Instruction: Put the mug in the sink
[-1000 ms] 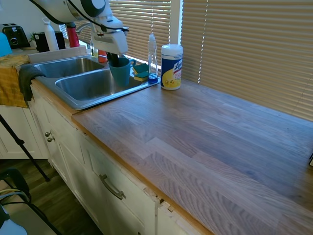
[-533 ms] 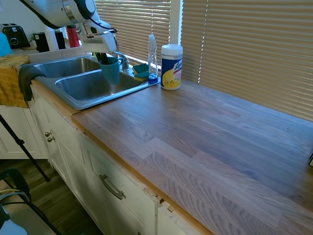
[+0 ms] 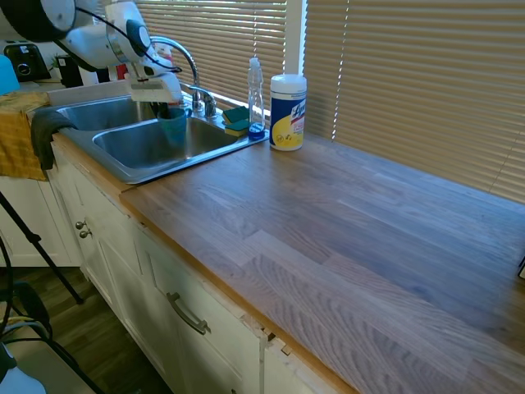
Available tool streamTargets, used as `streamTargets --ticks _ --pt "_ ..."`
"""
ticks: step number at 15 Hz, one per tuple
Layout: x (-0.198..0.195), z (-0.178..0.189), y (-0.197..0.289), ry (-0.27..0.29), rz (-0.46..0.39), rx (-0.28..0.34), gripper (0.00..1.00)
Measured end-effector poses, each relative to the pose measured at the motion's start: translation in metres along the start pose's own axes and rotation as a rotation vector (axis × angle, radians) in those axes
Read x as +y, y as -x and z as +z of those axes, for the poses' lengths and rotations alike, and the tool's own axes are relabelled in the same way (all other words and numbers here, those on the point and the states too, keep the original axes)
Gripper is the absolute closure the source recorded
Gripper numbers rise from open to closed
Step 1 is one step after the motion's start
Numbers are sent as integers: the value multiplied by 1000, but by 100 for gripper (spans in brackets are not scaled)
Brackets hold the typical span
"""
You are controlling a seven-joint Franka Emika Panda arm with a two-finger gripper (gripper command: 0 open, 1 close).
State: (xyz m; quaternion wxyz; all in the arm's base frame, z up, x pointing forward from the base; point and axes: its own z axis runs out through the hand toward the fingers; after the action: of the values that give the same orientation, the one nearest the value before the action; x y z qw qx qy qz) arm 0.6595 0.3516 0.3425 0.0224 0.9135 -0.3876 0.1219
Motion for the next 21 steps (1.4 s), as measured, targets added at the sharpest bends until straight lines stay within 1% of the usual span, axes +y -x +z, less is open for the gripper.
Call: streamTargets --ticks 2,6,9,14,15,16,21 --pt "-14 35 -1 13 13 17 100" --pt "-31 80 -10 35 44 27 100" --pt "-34 119 -14 74 56 17 100" --pt "-31 173 -17 125 28 -9 100" --pt "-30 180 -15 127 22 -18 100" --pt "-30 184 -12 126 17 -26 0" --pt "-32 182 -10 131 15 -47 0"
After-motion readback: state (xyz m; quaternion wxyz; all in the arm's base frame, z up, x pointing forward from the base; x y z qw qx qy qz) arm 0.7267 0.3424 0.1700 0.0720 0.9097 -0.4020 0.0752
